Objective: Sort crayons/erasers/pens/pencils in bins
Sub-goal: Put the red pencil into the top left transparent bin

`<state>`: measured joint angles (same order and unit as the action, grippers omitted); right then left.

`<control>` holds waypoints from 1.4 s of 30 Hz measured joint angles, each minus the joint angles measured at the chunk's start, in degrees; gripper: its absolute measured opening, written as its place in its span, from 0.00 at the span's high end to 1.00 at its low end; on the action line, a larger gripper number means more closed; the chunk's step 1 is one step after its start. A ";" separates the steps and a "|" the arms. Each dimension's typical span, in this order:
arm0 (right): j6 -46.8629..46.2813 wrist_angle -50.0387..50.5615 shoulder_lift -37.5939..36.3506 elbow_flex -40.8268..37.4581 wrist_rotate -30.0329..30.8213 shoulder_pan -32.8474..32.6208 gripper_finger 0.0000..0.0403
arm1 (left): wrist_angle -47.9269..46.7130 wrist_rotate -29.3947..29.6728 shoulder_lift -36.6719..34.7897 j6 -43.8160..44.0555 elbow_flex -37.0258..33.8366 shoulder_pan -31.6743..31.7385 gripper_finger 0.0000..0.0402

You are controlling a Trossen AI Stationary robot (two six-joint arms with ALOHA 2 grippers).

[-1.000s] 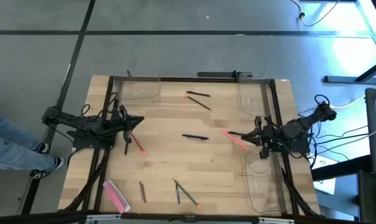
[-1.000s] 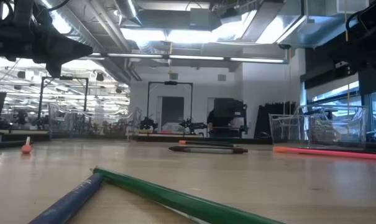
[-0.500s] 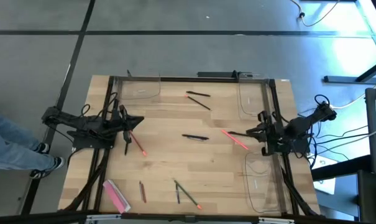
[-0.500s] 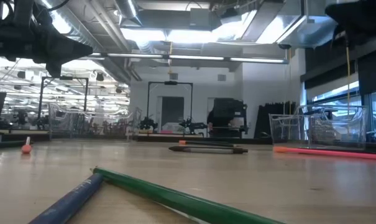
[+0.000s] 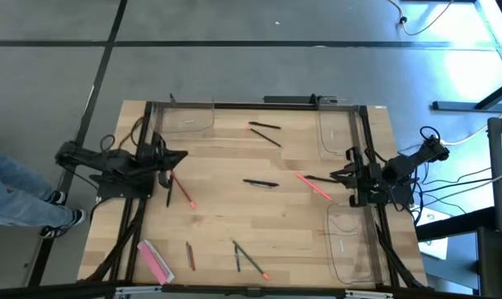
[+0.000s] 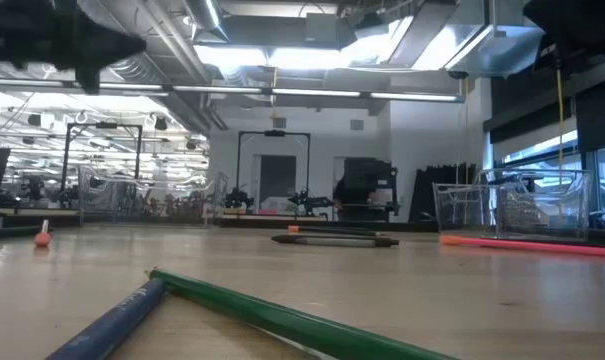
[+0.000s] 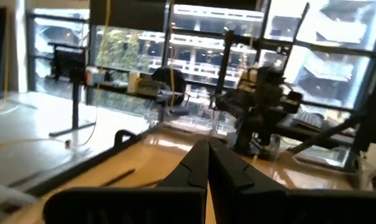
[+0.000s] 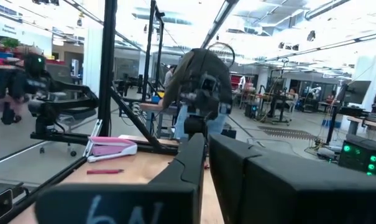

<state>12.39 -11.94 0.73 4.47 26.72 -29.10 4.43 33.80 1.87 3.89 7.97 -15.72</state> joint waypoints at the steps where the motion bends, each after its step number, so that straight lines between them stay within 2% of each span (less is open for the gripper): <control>1: -0.05 -0.02 0.00 0.00 1.16 0.00 0.93 | -1.08 -0.74 0.87 -1.18 2.04 -0.01 1.00; 4: -0.03 0.48 0.02 0.40 6.66 0.00 0.93 | -5.35 -1.68 4.81 -4.43 9.21 -0.01 1.00; 8: -0.11 2.86 0.01 2.40 11.85 0.02 0.93 | -12.34 -1.56 13.56 -5.61 18.72 -0.01 1.00; 12: -3.97 11.28 0.93 7.03 13.78 0.02 0.93 | -18.67 0.37 25.33 -5.35 27.33 -0.01 1.00; 15: -11.21 20.00 2.99 11.78 14.81 0.02 0.93 | -24.90 1.90 32.95 -0.54 33.65 0.01 1.00; 18: -18.62 28.49 6.44 17.29 14.65 0.02 0.93 | -34.81 0.56 38.55 9.13 39.38 -0.01 1.00; 21: -23.31 36.85 11.61 23.23 13.03 0.02 0.93 | -44.82 -3.16 43.38 22.49 43.23 0.00 1.00; 27: -31.62 50.07 25.30 35.41 11.64 0.25 0.93 | -60.89 -12.39 50.21 53.07 47.34 0.01 1.00; 32: -40.08 60.34 35.42 45.39 9.81 2.26 0.93 | -68.43 -21.98 52.23 83.32 47.38 -0.02 1.00; 36: -40.75 68.07 41.98 52.16 5.20 4.89 0.93 | -67.90 -22.82 52.17 90.26 47.38 -0.36 1.00; 42: -39.49 73.00 47.87 57.95 2.08 8.81 0.93 | -66.88 -22.28 52.12 91.04 47.40 -0.38 1.00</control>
<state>-27.10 61.05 48.60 62.42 28.80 -20.29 -62.46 11.52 54.00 94.93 55.37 -16.10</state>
